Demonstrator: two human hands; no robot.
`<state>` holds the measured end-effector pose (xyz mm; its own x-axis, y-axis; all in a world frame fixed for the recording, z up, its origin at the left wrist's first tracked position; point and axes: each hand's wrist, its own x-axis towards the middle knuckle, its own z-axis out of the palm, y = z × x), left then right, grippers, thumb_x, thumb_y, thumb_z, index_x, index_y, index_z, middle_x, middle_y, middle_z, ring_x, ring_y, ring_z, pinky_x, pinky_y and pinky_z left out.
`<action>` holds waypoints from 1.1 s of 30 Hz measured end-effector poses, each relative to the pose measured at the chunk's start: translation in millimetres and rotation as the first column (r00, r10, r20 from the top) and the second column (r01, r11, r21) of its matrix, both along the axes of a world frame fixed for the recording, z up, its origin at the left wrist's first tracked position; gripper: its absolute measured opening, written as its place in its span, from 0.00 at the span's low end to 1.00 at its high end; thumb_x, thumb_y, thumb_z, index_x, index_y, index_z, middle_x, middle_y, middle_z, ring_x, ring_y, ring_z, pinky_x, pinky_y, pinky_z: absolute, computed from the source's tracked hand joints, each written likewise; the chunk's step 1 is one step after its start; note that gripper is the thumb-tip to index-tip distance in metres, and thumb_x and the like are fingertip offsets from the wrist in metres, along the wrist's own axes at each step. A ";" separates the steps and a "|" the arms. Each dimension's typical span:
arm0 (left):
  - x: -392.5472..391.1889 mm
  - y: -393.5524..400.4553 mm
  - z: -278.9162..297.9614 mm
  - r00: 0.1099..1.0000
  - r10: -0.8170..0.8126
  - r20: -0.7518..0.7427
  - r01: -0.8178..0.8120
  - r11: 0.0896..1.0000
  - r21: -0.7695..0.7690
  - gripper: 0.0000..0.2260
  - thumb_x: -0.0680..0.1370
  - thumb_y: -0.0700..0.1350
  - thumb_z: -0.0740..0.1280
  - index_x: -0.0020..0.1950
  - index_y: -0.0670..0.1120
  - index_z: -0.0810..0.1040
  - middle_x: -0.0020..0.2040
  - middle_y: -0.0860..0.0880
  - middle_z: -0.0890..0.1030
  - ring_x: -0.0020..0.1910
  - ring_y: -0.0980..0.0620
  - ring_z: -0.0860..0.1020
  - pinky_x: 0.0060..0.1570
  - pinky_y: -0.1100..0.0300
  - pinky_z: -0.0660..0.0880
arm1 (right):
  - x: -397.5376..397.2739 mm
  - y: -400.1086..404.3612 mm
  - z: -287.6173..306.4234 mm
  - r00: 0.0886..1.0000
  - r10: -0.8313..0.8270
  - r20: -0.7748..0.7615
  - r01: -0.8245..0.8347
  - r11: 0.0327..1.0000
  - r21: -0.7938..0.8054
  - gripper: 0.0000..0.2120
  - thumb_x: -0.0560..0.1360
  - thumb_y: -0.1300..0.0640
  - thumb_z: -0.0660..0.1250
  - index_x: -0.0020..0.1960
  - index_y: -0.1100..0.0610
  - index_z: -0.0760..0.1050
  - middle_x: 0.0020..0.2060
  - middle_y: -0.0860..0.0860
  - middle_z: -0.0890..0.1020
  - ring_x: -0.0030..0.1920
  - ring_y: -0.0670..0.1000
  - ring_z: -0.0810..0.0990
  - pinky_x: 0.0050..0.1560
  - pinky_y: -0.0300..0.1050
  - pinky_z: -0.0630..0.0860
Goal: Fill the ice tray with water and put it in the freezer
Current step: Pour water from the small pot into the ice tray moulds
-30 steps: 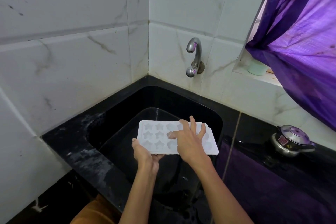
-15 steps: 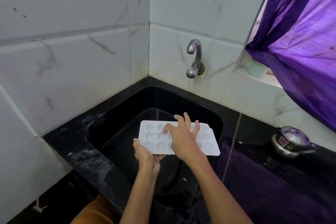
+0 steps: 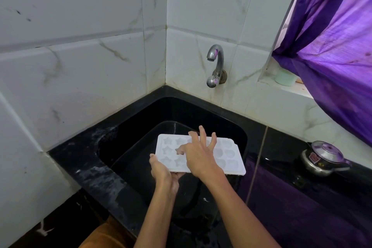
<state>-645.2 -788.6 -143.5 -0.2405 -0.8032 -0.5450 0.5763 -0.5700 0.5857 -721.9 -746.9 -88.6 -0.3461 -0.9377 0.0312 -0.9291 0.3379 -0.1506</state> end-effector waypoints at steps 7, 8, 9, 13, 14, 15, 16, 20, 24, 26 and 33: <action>-0.5 0.3 0.3 1.000 -0.007 0.002 0.007 1.000 0.016 0.22 0.80 0.59 0.52 0.50 0.45 0.78 0.41 0.42 0.85 0.38 0.42 0.84 0.31 0.48 0.80 | 2.7 1.3 -0.6 0.999 0.014 -0.034 -0.014 1.000 0.002 0.24 0.72 0.68 0.69 0.62 0.46 0.78 0.77 0.56 0.54 0.77 0.62 0.37 0.69 0.68 0.29; -0.2 0.3 0.1 1.000 -0.004 0.005 0.004 1.000 0.016 0.22 0.80 0.59 0.52 0.50 0.45 0.78 0.42 0.42 0.85 0.38 0.42 0.84 0.31 0.48 0.80 | 2.6 1.4 -0.3 0.999 0.011 -0.030 -0.011 1.000 0.001 0.22 0.73 0.67 0.69 0.61 0.46 0.78 0.77 0.56 0.55 0.77 0.62 0.38 0.69 0.68 0.29; 0.2 0.3 -0.2 1.000 -0.003 0.006 0.003 1.000 0.012 0.22 0.80 0.59 0.52 0.49 0.45 0.78 0.41 0.42 0.85 0.37 0.42 0.84 0.30 0.48 0.79 | 2.7 1.1 0.2 1.000 0.006 -0.026 -0.006 1.000 -0.001 0.21 0.74 0.66 0.68 0.61 0.46 0.79 0.76 0.56 0.56 0.77 0.62 0.38 0.69 0.68 0.29; 0.6 -0.5 -0.8 1.000 -0.001 0.001 0.001 1.000 0.003 0.21 0.80 0.59 0.52 0.49 0.46 0.78 0.38 0.45 0.85 0.36 0.44 0.84 0.31 0.49 0.80 | 4.1 0.0 1.0 1.000 -0.005 -0.028 0.004 1.000 -0.011 0.17 0.76 0.64 0.67 0.61 0.48 0.79 0.77 0.57 0.54 0.77 0.62 0.37 0.69 0.68 0.29; 0.6 -0.7 -1.1 1.000 0.001 0.000 -0.001 1.000 0.004 0.21 0.80 0.59 0.52 0.49 0.46 0.78 0.38 0.45 0.85 0.36 0.44 0.84 0.31 0.48 0.79 | 4.2 0.3 0.2 0.999 0.001 -0.033 -0.001 1.000 -0.007 0.19 0.75 0.64 0.68 0.62 0.48 0.78 0.77 0.57 0.53 0.77 0.62 0.37 0.69 0.68 0.29; 1.1 -1.1 -1.2 1.000 0.001 -0.001 -0.001 1.000 0.005 0.22 0.80 0.59 0.52 0.49 0.46 0.78 0.38 0.44 0.85 0.36 0.44 0.84 0.30 0.48 0.79 | 4.4 0.3 -0.9 0.999 0.008 -0.037 -0.008 1.000 -0.001 0.20 0.75 0.65 0.68 0.63 0.47 0.78 0.77 0.57 0.53 0.77 0.62 0.36 0.69 0.68 0.29; 1.6 -1.3 -1.4 1.000 0.002 -0.001 -0.002 1.000 0.004 0.22 0.80 0.59 0.52 0.49 0.46 0.78 0.38 0.44 0.85 0.35 0.44 0.84 0.30 0.49 0.79 | 4.5 0.9 -1.8 0.999 0.013 -0.039 -0.013 1.000 0.004 0.21 0.75 0.65 0.69 0.63 0.46 0.77 0.77 0.57 0.53 0.77 0.62 0.37 0.69 0.68 0.29; 1.4 0.7 -0.9 1.000 0.001 0.003 -0.001 1.000 0.004 0.21 0.80 0.59 0.52 0.48 0.46 0.77 0.37 0.44 0.85 0.34 0.44 0.84 0.29 0.50 0.79 | 3.3 0.9 0.0 0.999 0.009 -0.031 -0.009 1.000 -0.009 0.16 0.76 0.64 0.67 0.60 0.48 0.79 0.76 0.56 0.57 0.78 0.62 0.39 0.69 0.68 0.30; -0.1 1.5 0.0 1.000 -0.009 0.002 0.009 1.000 0.004 0.22 0.80 0.59 0.51 0.49 0.46 0.77 0.37 0.45 0.85 0.34 0.45 0.84 0.29 0.50 0.79 | 4.7 -0.3 1.6 0.999 0.012 -0.038 -0.012 1.000 0.000 0.14 0.77 0.62 0.66 0.60 0.50 0.80 0.77 0.56 0.55 0.78 0.61 0.39 0.70 0.67 0.30; 0.2 1.7 0.0 1.000 -0.012 0.004 0.011 1.000 0.007 0.22 0.80 0.59 0.51 0.49 0.45 0.77 0.37 0.45 0.85 0.34 0.45 0.84 0.29 0.49 0.79 | 5.3 0.7 1.4 0.999 0.018 -0.039 -0.018 1.000 0.005 0.15 0.77 0.62 0.66 0.60 0.49 0.80 0.77 0.56 0.56 0.78 0.61 0.39 0.70 0.67 0.30; 2.3 1.2 2.8 1.000 -0.019 0.015 0.019 1.000 0.004 0.22 0.81 0.59 0.51 0.49 0.45 0.78 0.37 0.44 0.85 0.34 0.45 0.84 0.30 0.48 0.80 | 4.3 -1.1 1.2 1.000 -0.007 0.010 0.007 0.998 -0.064 0.24 0.71 0.74 0.62 0.60 0.52 0.70 0.71 0.56 0.61 0.78 0.61 0.42 0.71 0.66 0.33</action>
<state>-642.9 -787.4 -140.6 -0.2473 -0.7966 -0.5516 0.5562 -0.5828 0.5924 -717.5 -748.0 -87.3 -0.3532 -0.9314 0.0876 -0.9251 0.3338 -0.1809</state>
